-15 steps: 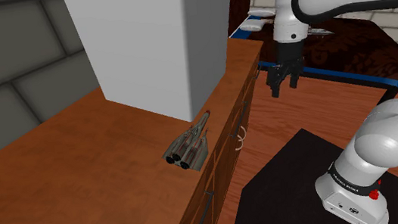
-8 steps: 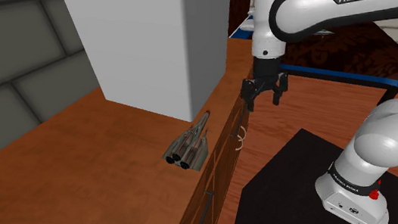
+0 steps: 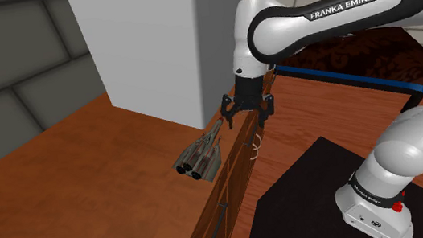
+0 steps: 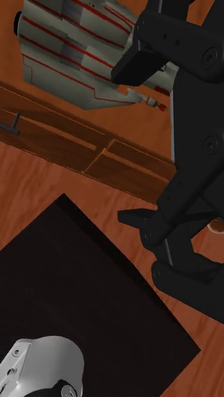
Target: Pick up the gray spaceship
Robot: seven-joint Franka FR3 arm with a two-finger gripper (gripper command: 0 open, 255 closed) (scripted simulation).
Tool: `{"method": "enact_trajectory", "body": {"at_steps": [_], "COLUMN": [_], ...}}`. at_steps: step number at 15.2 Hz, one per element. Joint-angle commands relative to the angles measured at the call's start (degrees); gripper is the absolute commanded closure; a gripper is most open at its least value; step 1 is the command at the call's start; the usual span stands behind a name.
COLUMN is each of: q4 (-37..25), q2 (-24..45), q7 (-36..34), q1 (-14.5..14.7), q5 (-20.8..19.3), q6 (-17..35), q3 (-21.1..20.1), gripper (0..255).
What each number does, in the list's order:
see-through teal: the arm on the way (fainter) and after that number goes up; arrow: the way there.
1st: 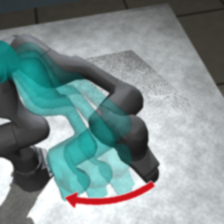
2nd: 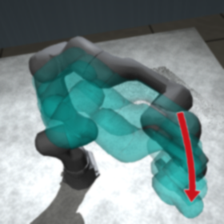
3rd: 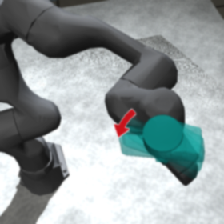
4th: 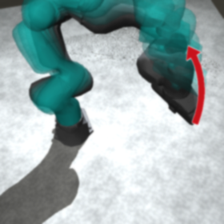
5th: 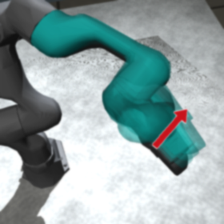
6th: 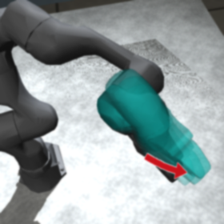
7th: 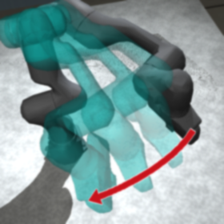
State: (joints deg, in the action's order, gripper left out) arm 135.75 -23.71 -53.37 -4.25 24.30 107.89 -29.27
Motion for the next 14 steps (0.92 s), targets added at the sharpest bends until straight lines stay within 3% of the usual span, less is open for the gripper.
{"method": "enact_trajectory", "body": {"at_steps": [1,5,10,14], "q4": [-1.9,-6.9,-14.5,-14.1], "q2": [3.5,12.5,25.0,27.6], "q7": [-5.8,-17.6,-33.6,-35.3], "q1": [-0.9,-2.9,-3.9,-3.4], "q5": [0.3,-1.8,-8.9,-10.3], "q6": [2.9,9.0,15.6,18.4], "q3": [-2.4,-6.9,-10.1,-10.0], "gripper": [0,0,0,0]}}
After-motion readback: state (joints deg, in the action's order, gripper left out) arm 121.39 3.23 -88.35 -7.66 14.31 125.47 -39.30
